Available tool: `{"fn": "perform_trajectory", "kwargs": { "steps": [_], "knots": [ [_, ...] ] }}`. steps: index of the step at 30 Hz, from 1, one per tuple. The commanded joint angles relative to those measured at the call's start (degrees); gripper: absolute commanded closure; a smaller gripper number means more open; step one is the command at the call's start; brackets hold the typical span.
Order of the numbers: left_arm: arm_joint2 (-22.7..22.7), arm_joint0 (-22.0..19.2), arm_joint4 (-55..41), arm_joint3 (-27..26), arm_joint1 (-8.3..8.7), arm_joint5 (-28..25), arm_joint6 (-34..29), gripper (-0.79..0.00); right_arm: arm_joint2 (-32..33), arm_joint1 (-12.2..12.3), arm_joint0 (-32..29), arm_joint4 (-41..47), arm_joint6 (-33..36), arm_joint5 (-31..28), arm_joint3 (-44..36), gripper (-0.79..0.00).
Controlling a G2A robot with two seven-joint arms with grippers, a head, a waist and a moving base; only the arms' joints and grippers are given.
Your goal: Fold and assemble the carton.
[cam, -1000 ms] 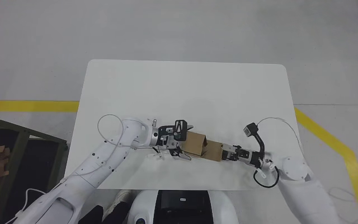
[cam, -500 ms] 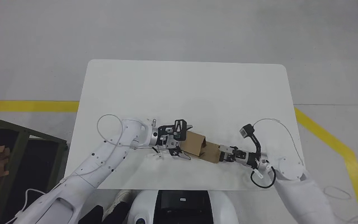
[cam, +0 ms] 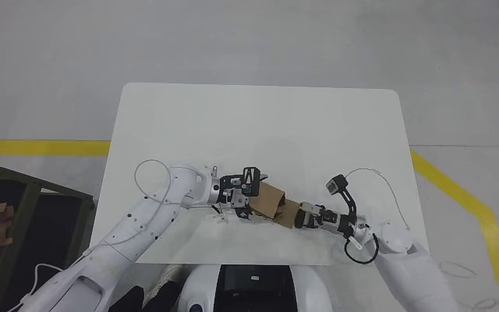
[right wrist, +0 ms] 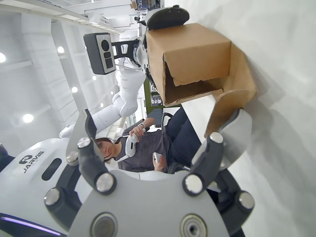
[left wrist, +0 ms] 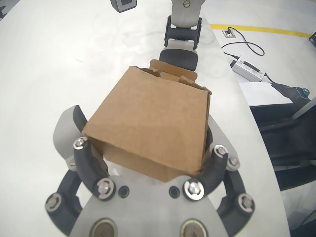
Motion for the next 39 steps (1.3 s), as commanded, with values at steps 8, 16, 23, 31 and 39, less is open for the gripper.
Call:
{"fn": "perform_trajectory", "kwargs": {
  "steps": [8,16,23,31,39],
  "knots": [
    [-0.4,0.4,-0.3,-0.2,0.38,0.0,-0.4,-0.785,2.4,0.9,-0.2,-4.1,2.9,3.2,-0.1,-0.785],
    [-0.2,0.4,-0.8,-0.2,0.56,0.0,-1.0,-0.785,-0.4,0.3,-0.7,-2.6,1.8,3.6,-0.5,-0.785],
    [-0.1,0.4,-1.7,-0.2,0.76,0.0,-1.7,-0.785,-1.8,-0.4,0.1,1.5,1.0,1.7,1.2,-0.785],
    [-0.2,0.5,-2.3,-0.5,1.05,0.0,-2.1,-0.785,0.3,-0.3,0.2,4.6,1.6,-1.2,0.0,-0.785],
    [-0.1,0.6,-2.8,-0.7,1.21,0.0,-2.3,-0.785,-2.3,-0.7,1.8,-3.0,-2.3,1.4,-0.6,-0.785]
  ]
}}
